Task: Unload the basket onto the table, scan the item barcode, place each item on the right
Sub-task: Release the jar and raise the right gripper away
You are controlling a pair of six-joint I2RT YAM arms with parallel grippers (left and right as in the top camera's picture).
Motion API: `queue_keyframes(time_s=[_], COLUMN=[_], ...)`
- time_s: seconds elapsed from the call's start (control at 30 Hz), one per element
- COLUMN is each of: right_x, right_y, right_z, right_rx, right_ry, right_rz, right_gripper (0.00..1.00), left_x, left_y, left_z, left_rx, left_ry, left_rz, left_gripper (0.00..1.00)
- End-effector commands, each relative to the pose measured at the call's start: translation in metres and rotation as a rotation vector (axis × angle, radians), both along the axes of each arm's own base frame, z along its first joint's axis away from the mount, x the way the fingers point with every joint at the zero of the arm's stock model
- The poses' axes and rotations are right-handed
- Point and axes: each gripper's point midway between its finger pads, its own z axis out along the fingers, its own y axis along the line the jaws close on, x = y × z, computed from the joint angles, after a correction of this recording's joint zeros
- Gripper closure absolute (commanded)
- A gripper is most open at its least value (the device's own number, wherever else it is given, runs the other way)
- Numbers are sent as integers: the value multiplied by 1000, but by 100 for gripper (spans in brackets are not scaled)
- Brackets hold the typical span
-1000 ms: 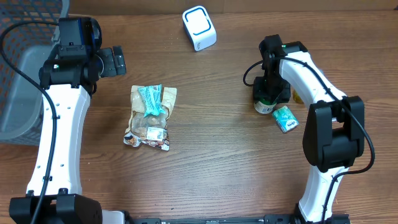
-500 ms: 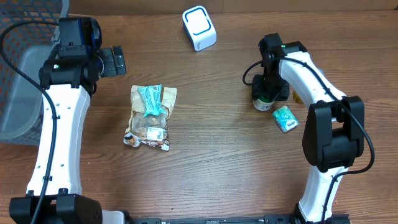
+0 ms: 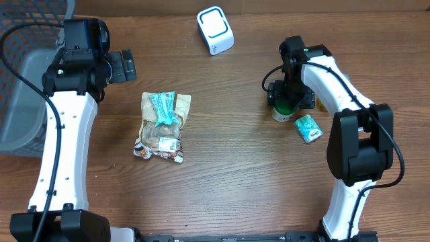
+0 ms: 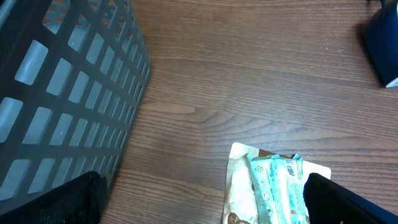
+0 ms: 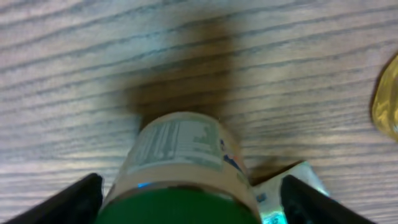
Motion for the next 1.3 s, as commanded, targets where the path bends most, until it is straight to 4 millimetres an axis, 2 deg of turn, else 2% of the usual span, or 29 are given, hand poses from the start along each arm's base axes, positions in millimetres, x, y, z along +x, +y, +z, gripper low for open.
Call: queue_keyframes(time_s=[0.0, 0.13, 0.2, 0.33, 0.47, 0.53, 0.7, 0.97, 1.27], right_x=[1, 8, 18, 39, 40, 34, 14, -9, -34], right_y=[1, 2, 4, 10, 37, 60, 115, 161, 202], right_z=[2, 10, 27, 80, 127, 137, 139, 121, 97], right_rx=[-1, 4, 11, 30, 132, 220, 410, 414, 418], right_ry=[-10, -37, -72, -168, -211, -203, -145, -105, -77], right_rz=[3, 3, 3, 7, 44, 89, 212, 322, 426], right_gripper=[8, 8, 8, 8, 8, 8, 9, 9, 9], left_x=[1, 1, 1, 1, 1, 1, 1, 1, 1], left_y=[0, 0, 0, 0, 0, 0, 0, 0, 0], left_z=[2, 2, 2, 2, 2, 2, 2, 2, 2], left_rx=[8, 8, 9, 9, 9, 9, 9, 9, 9], left_ry=[-4, -4, -4, -4, -4, -4, -4, -4, -4], left_rz=[-6, -6, -5, -5, -5, -5, -5, -5, -4], left_gripper=[0, 1, 0, 0, 1, 0, 0, 0, 0])
